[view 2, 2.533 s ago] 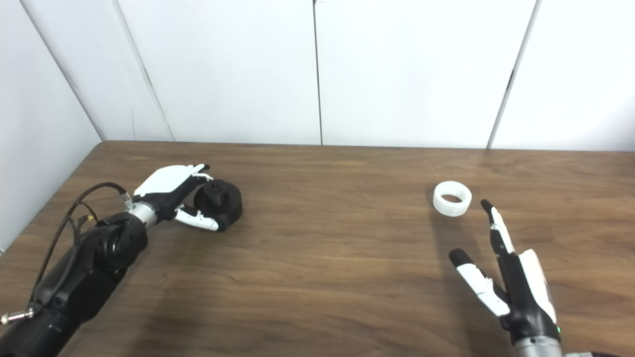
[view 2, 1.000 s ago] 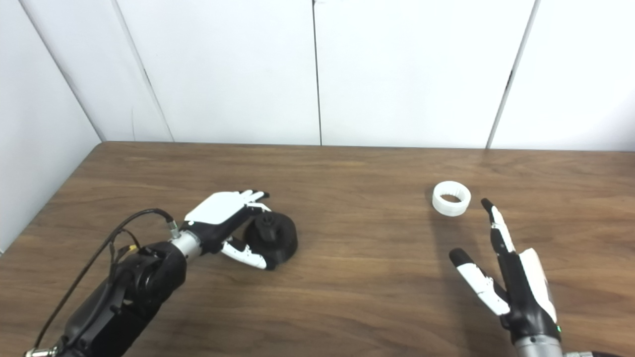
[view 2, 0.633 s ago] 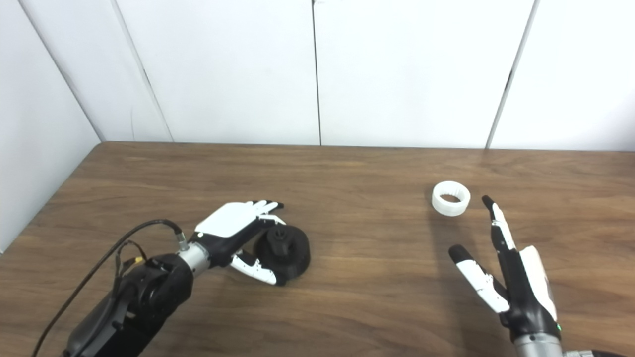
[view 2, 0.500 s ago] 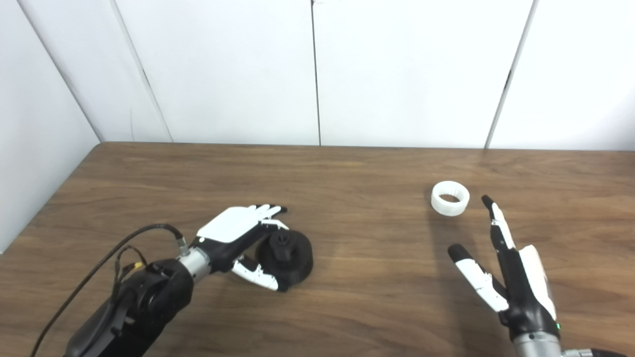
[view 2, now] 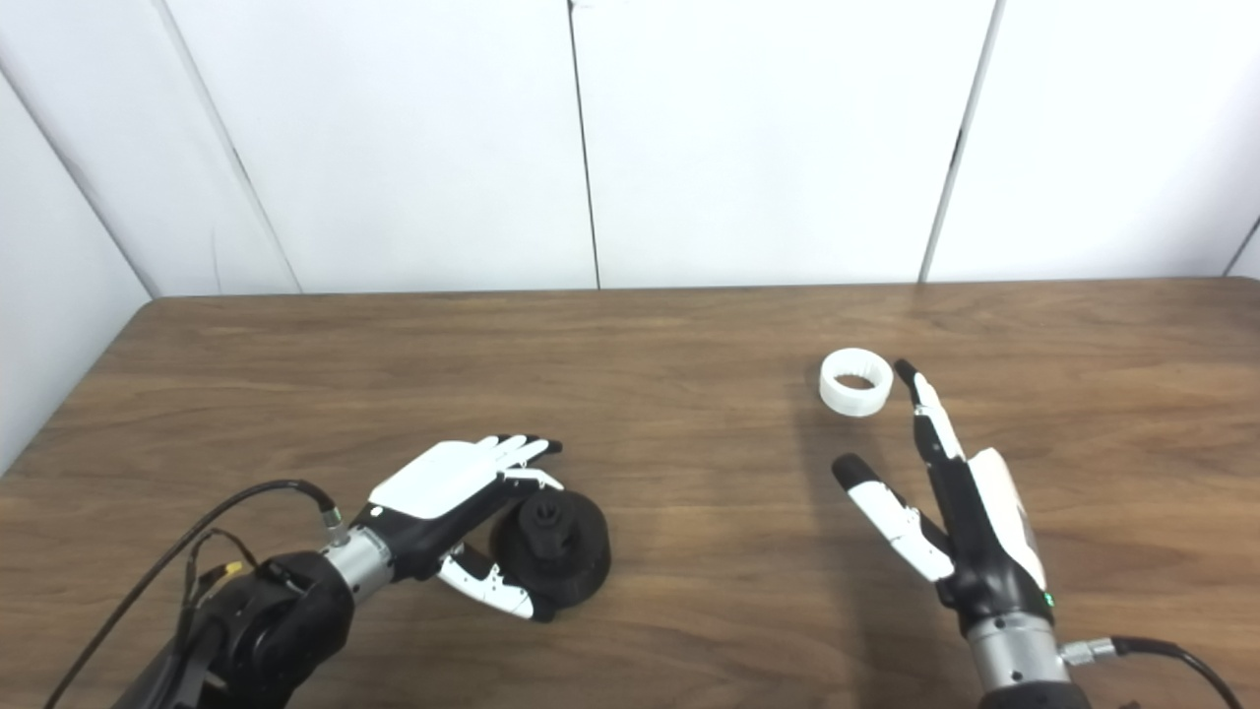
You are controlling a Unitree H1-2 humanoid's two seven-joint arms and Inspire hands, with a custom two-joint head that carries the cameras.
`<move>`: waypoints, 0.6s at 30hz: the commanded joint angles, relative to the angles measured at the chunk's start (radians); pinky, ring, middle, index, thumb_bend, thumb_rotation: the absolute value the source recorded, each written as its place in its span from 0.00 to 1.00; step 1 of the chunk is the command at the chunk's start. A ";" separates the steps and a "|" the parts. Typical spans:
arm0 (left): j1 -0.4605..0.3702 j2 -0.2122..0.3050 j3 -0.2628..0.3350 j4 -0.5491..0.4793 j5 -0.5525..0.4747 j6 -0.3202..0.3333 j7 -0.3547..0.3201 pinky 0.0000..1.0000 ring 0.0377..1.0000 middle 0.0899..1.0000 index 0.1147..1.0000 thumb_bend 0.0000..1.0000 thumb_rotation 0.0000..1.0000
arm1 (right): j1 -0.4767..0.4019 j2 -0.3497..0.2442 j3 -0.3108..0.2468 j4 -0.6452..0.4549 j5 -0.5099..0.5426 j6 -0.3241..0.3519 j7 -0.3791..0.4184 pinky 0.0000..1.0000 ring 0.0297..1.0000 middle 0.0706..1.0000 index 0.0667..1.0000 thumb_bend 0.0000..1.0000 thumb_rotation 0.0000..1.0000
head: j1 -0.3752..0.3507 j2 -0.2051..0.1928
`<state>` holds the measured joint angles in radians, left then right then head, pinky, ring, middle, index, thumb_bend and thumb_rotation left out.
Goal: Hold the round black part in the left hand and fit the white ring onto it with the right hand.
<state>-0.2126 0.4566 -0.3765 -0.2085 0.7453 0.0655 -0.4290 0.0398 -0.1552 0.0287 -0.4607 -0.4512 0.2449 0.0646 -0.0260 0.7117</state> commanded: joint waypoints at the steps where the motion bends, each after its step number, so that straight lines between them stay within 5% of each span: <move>1: -0.012 0.022 0.019 -0.033 -0.004 -0.012 -0.004 1.00 1.00 0.99 0.70 0.86 0.51 | -0.033 0.008 0.002 -0.052 -0.007 0.001 -0.005 1.00 1.00 1.00 1.00 0.75 0.96 | -0.005 0.004; 18: -0.010 0.022 0.020 -0.079 -0.011 -0.028 -0.068 1.00 1.00 1.00 0.70 0.87 0.50 | -0.040 0.017 0.013 -0.085 -0.027 0.055 0.001 1.00 1.00 1.00 1.00 0.76 0.97 | -0.020 0.046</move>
<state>-0.2057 0.4618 -0.3673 -0.2506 0.7418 0.0587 -0.4952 0.0311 -0.1475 0.0450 -0.5120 -0.4771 0.3036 0.0720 -0.0460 0.7578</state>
